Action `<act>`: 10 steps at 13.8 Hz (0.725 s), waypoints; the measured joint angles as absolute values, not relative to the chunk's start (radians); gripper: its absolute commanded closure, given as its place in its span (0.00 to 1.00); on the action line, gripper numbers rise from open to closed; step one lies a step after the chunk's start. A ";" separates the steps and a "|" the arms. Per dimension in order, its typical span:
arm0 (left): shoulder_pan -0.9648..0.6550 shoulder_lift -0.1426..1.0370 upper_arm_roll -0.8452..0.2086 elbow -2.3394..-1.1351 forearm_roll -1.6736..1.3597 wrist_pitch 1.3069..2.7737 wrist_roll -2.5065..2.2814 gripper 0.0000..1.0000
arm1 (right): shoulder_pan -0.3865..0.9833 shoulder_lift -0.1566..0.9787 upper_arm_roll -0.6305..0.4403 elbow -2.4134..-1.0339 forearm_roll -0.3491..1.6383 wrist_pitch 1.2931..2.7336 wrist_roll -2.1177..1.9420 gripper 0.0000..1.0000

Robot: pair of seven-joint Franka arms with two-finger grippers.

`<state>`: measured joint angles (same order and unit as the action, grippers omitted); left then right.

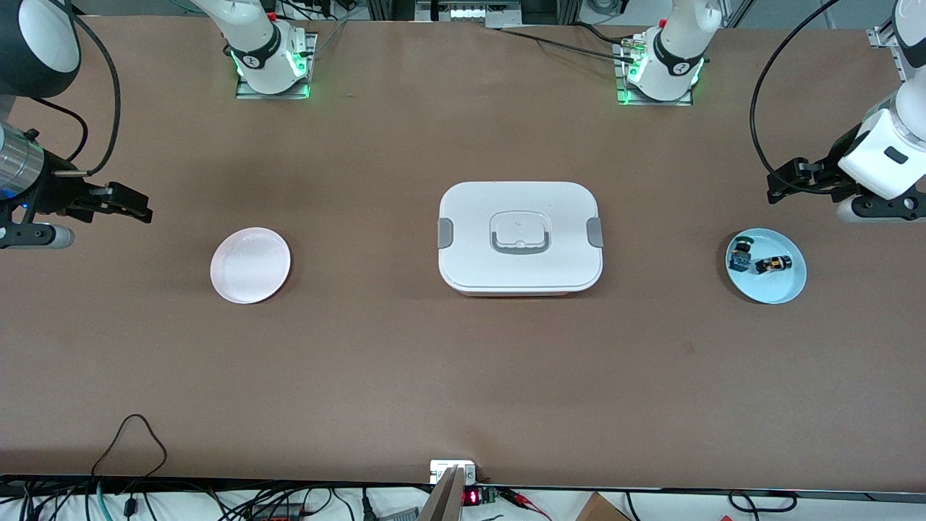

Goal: Transfer orange switch to right arm and place
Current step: 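Move the left gripper over the light blue plate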

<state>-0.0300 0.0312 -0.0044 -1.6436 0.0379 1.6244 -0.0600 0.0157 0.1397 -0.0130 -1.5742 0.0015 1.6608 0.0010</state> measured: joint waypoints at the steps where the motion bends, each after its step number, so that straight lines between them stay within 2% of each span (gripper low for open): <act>1: -0.030 0.032 -0.004 -1.642 0.038 1.624 -0.060 0.00 | 0.016 0.139 -0.013 -1.574 0.001 1.661 0.001 0.00; 10: -0.030 0.032 -0.004 -1.637 0.038 1.612 -0.075 0.00 | 0.016 0.139 -0.013 -1.574 0.001 1.661 0.001 0.00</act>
<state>-0.0300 0.0325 -0.0042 -1.6374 0.0379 1.6121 -0.0749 0.0157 0.1391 -0.0128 -1.5742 0.0015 1.6608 0.0010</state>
